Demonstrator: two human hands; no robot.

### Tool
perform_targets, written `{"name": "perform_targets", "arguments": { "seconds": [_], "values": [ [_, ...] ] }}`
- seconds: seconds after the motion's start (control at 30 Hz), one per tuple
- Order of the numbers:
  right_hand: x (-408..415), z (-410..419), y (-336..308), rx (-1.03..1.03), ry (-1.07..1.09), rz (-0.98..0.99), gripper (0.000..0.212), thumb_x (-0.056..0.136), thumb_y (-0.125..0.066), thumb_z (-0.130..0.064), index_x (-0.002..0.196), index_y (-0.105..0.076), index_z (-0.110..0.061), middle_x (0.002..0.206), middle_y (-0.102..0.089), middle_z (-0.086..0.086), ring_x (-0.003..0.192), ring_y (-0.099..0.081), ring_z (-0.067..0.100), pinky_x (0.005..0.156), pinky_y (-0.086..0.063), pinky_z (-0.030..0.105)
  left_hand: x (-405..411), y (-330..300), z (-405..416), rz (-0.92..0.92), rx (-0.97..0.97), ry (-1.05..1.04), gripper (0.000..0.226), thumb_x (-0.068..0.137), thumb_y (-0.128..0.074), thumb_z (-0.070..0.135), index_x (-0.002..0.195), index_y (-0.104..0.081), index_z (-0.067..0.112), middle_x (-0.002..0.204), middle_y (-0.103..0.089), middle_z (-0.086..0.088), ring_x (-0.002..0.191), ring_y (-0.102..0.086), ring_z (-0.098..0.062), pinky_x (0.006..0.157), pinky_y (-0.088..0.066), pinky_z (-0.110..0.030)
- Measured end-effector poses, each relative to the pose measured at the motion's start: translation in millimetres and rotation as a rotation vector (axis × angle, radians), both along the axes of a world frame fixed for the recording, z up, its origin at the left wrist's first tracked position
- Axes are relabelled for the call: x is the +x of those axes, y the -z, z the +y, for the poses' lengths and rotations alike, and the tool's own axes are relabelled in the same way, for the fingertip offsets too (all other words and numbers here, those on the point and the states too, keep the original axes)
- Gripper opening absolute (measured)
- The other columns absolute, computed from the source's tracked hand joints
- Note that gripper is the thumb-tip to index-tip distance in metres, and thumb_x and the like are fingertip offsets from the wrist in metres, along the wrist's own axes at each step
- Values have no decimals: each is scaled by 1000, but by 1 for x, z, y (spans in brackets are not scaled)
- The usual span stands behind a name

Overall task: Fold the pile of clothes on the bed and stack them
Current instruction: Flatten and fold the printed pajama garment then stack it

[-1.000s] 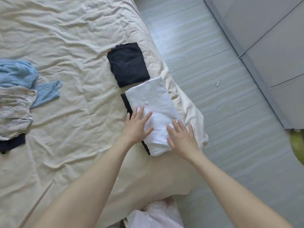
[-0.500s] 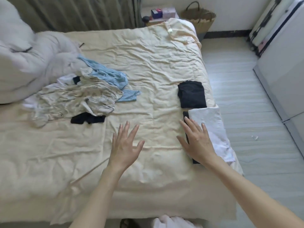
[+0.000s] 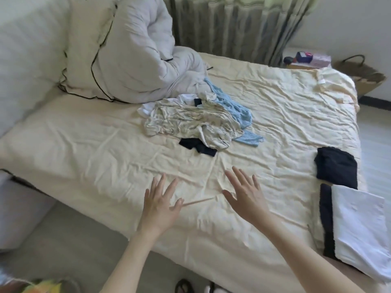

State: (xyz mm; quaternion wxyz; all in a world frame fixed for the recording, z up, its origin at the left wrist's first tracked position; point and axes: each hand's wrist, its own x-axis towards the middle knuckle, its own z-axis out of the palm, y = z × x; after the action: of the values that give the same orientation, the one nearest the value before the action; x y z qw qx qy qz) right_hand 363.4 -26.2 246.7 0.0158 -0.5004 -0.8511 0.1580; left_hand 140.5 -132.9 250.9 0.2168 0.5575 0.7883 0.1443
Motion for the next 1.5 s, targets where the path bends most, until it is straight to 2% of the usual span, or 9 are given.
{"name": "perform_targets", "arguments": {
  "seconds": [0.3, 0.57, 0.77, 0.93, 1.03, 1.17, 1.23, 1.33, 1.5],
  "values": [
    [-56, 95, 50, -110, -30, -44, 59, 97, -40, -44, 150, -19, -27, 158, -17, 0, 146, -13, 18, 117, -9, 44, -48, 50, 67, -50, -194, -13, 59, 98, -38, 41, 150, -12, 34, 159, 8, 3, 144, 17, -17, 116, 5, -37],
    [-85, 226, 146, -231, 60, -139, 56, 97, -43, -39, 148, -26, -24, 153, -30, 1, 140, -27, 21, 112, -21, 39, -71, 160, 190, -40, -389, 90, 59, 99, -36, 38, 150, -10, 29, 159, 7, -2, 145, 12, -22, 117, 0, -40],
    [-113, 320, 228, -166, 102, -166, 53, 96, -44, -35, 144, -30, -17, 149, -34, 4, 139, -27, 24, 111, -23, 41, -81, 259, 253, 33, -512, 195, 70, 95, -44, 36, 149, 0, 37, 157, 19, 0, 144, 19, -22, 115, 4, -45],
    [-139, 391, 282, -12, 208, -132, 59, 95, -43, -35, 146, -23, -11, 151, -29, 12, 140, -24, 30, 112, -21, 49, -91, 315, 278, 93, -607, 234, 88, 88, -54, 50, 147, 10, 40, 153, 30, 4, 141, 25, -19, 114, 7, -49],
    [-148, 414, 302, 70, 243, -138, 40, 95, -44, -29, 133, -44, -15, 134, -46, 14, 125, -40, 33, 100, -31, 50, -93, 328, 279, 93, -604, 230, 92, 86, -56, 51, 147, 12, 41, 152, 31, 6, 140, 28, -17, 114, 8, -48],
    [-147, 417, 300, 71, 307, 78, 27, 99, -43, -23, 101, -67, -9, 107, -60, 11, 102, -50, 30, 84, -38, 40, -97, 322, 285, 55, -647, 266, 91, 87, -57, 50, 147, 11, 41, 153, 29, 5, 142, 25, -18, 114, 4, -48],
    [-147, 406, 286, -29, 337, 266, 26, 99, -45, -20, 80, -61, -9, 83, -56, 8, 80, -49, 23, 67, -33, 32, -101, 314, 293, 10, -691, 279, 87, 89, -56, 46, 147, 8, 40, 154, 27, 5, 143, 21, -18, 115, 1, -47],
    [-144, 377, 255, -242, 433, 482, 31, 98, -46, -18, 67, -47, -16, 61, -45, -4, 54, -37, 8, 48, -26, 19, -105, 293, 301, -150, -714, 217, 71, 93, -53, 35, 150, -11, 31, 159, 9, 0, 146, 5, -17, 116, -5, -32],
    [-137, 315, 187, -482, 425, 718, 38, 98, -46, -12, 62, -34, -17, 57, -31, -5, 50, -27, 2, 48, -23, 18, -97, 220, 287, -262, -400, 106, 61, 94, -53, 18, 148, -24, 24, 157, -16, 0, 144, -11, -13, 113, -10, -23]
  ]
}}
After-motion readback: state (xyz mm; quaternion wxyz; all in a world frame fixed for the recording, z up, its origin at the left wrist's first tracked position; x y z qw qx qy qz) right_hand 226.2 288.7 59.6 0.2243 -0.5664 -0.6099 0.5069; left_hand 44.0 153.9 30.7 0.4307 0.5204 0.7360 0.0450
